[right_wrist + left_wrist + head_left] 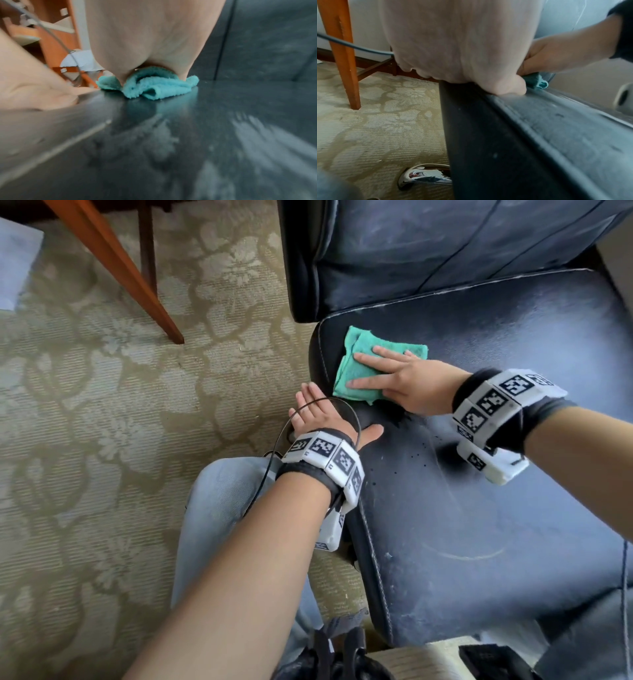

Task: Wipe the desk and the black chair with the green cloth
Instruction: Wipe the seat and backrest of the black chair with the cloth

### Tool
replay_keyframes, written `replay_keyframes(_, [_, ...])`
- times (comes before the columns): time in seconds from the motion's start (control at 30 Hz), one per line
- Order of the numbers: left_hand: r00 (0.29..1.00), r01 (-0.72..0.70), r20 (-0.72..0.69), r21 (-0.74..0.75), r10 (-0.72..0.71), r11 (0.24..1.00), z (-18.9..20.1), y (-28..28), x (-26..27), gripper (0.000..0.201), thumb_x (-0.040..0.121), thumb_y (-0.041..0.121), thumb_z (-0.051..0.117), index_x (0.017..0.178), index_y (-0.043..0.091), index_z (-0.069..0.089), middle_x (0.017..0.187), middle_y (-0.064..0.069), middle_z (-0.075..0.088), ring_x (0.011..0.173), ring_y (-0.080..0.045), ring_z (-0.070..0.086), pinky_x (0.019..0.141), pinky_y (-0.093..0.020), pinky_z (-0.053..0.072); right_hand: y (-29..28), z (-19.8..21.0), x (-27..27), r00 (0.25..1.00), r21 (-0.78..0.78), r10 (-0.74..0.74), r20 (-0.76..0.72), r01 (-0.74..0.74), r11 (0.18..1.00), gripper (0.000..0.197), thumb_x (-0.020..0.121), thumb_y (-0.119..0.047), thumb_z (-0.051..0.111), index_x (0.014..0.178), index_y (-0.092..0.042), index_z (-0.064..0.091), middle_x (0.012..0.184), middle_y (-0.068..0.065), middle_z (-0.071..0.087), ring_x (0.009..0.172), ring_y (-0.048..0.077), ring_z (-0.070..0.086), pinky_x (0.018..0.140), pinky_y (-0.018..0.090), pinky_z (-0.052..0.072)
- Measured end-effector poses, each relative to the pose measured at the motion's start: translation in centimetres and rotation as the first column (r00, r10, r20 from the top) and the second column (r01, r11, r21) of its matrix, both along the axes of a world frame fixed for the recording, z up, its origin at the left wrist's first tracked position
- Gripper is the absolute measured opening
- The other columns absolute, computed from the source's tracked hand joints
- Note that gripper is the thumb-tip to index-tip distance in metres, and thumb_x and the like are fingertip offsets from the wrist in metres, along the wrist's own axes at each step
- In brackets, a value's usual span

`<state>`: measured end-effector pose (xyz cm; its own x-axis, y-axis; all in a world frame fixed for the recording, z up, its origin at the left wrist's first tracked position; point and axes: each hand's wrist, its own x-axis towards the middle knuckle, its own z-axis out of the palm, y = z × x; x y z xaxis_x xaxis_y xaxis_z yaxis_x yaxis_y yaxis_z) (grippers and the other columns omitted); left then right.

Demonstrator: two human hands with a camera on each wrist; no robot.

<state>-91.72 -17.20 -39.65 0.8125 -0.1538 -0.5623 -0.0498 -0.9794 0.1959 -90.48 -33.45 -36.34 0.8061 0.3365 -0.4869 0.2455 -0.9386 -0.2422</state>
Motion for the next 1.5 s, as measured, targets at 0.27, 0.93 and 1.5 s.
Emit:
replay_keyframes(0.27, [1.0,-0.012,-0.022,0.019,0.013,1.0,-0.4,-0.4,0.2,0.131,0.071,0.077,0.053,0.143,-0.005,-0.021,0.157,-0.017,-0.012,0.146,-0.026,-0.009,0.117,-0.041,-0.002,2.1,0.0,3.8,0.979,-0.063,-0.202,-0.025,0.2,0.978,0.055,0.1,-0.022,0.028,0.146,-0.048,0.012,0.159,-0.008,-0.007,0.146,0.027,-0.006,0.113,0.061,0.01])
replay_keyframes(0.93, [0.999,0.02,-0.036,0.08,-0.017,0.997,-0.1,-0.2,0.1,0.129,0.071,0.081,0.045,0.144,-0.002,-0.02,0.157,-0.017,-0.003,0.146,-0.024,-0.005,0.113,-0.052,-0.008,-3.0,0.2,7.8,0.857,-0.15,-0.512,0.051,0.514,0.845,0.057,0.099,-0.023,0.034,0.15,-0.033,0.012,0.159,0.0,0.009,0.146,0.025,0.005,0.117,0.034,0.005])
replay_keyframes(1.5, [0.998,0.012,0.053,0.102,-0.018,0.995,-0.3,-0.2,-0.5,0.124,0.072,0.081,0.042,0.147,-0.002,-0.012,0.156,-0.022,0.002,0.145,-0.03,-0.005,0.112,-0.055,-0.01,-2.7,-0.4,7.1,0.904,-0.041,-0.428,0.007,0.428,0.903,0.056,0.101,-0.024,0.031,0.15,-0.034,0.008,0.16,0.0,0.001,0.147,0.02,-0.002,0.119,0.032,0.0])
